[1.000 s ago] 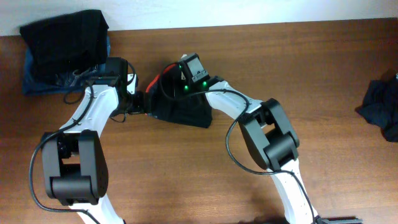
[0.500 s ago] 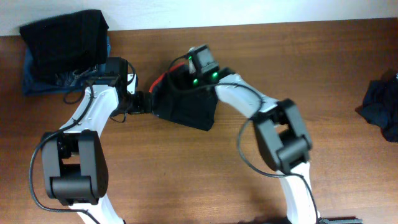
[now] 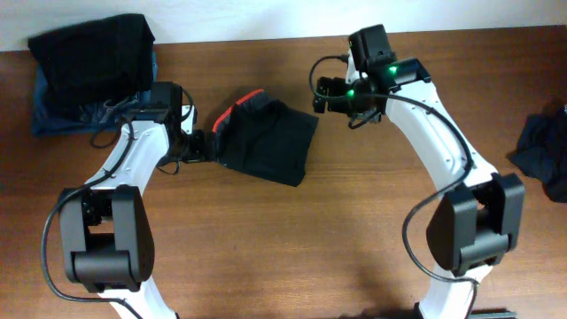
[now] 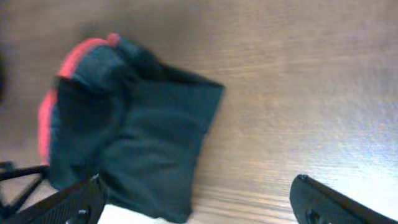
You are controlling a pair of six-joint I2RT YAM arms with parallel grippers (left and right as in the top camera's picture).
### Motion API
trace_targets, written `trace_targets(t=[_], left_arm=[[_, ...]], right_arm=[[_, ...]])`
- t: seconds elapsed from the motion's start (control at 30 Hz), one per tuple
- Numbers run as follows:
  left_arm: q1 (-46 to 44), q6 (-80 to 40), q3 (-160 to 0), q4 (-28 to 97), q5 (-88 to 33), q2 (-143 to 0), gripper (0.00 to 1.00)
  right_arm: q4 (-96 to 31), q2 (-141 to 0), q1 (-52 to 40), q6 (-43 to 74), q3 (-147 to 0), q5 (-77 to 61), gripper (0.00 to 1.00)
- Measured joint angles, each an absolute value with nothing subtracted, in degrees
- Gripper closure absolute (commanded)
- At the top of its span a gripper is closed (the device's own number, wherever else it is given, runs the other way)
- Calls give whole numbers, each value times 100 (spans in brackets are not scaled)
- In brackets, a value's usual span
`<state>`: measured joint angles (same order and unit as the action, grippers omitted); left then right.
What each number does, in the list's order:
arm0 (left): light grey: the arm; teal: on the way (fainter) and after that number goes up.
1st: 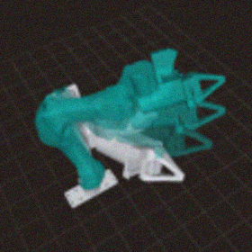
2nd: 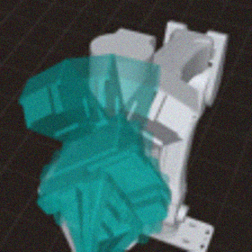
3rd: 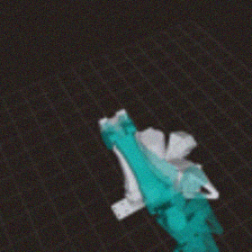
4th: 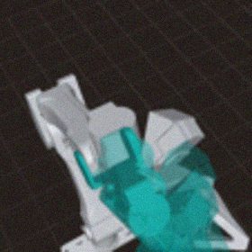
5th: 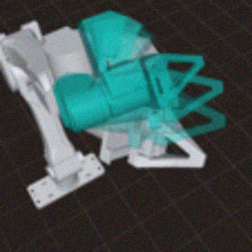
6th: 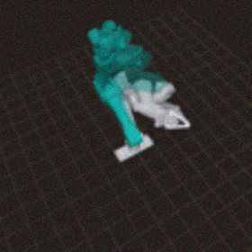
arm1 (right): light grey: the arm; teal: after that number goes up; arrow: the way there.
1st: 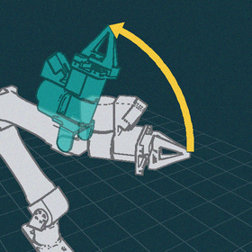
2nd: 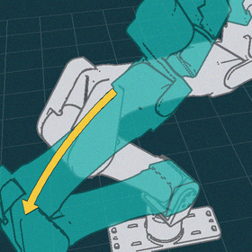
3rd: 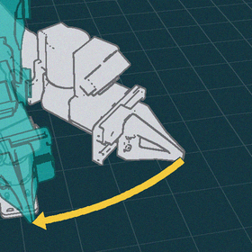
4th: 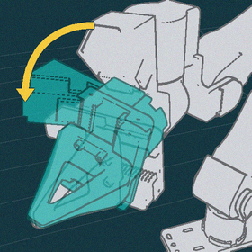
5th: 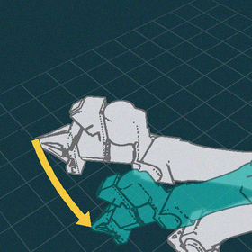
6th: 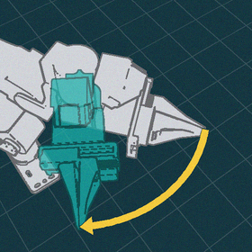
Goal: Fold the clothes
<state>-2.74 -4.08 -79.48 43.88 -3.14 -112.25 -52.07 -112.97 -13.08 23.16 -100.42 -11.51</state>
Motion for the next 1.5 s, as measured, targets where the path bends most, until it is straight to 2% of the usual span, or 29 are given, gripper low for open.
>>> trace_targets(t=[0.33,0.57,0.7,0.97,1.27,1.5], left_arm=[[-427,-185,-7946,4536,-416,-11052,1],[-1979,187,-7948,4523,718,-9616,1],[-3015,250,-7964,4327,1417,-9365,1],[-4128,287,-7961,3448,2147,-9865,1],[-4510,379,-8071,3074,2943,-10958,1],[-4772,642,-8899,3074,3164,-11695,1]], right_arm=[[-4919,-11461,-397,2536,-9778,-1105,1],[-4945,-11461,642,2672,-9747,-1035,1],[-5247,-11461,1243,2700,-9747,-1009,1],[-5395,-11461,1594,2703,-9747,-939,1],[-5553,-11461,1594,2703,-9745,-902,1],[-5662,-11461,1594,2635,-9743,-886,1]])
